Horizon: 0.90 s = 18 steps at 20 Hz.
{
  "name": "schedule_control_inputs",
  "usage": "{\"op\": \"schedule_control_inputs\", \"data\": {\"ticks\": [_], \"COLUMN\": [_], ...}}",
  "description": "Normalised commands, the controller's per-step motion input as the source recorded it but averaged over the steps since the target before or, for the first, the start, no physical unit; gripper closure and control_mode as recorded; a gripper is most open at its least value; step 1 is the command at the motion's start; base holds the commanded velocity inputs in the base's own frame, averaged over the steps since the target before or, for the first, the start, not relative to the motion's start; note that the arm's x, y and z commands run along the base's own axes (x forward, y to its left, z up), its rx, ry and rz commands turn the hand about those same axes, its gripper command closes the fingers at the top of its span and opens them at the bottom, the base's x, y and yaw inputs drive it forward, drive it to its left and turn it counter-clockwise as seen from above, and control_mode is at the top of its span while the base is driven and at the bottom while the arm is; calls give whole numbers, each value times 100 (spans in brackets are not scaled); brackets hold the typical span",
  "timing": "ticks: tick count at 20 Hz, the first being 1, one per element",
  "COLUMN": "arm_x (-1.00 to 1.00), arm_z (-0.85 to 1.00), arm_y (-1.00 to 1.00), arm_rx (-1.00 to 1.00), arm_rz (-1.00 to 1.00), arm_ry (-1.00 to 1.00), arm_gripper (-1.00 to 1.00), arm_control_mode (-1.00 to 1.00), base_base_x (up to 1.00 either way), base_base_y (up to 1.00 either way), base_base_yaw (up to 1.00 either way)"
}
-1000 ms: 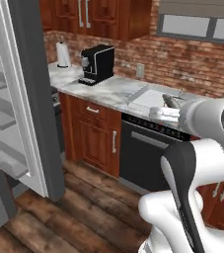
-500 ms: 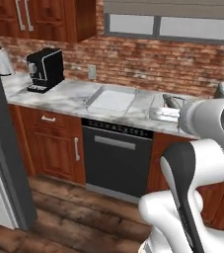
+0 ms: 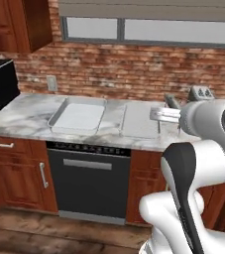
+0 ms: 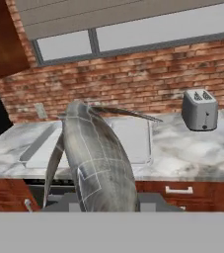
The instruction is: Place one corn and one fish in each tupperware on the nearby counter, to pack two identical lunches.
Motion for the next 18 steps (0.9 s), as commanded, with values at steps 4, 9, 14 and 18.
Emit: {"op": "schedule_control_inputs", "data": {"ticks": [4,9,14,18], "arm_x": [0,0,0,13], "arm_z": [0,0,0,-36], "arm_y": [0,0,0,4], "arm_rx": [0,0,0,0], "arm_rz": [0,0,0,-8], "arm_ry": [0,0,0,0], "arm_gripper": [100,100,100,100], "arm_control_mode": [100,100,100,-100], "base_base_x": [100,99,69,20], "base_base_y": [11,16,19,5], "base_base_yaw": [-21,-15,-16,-9]}}
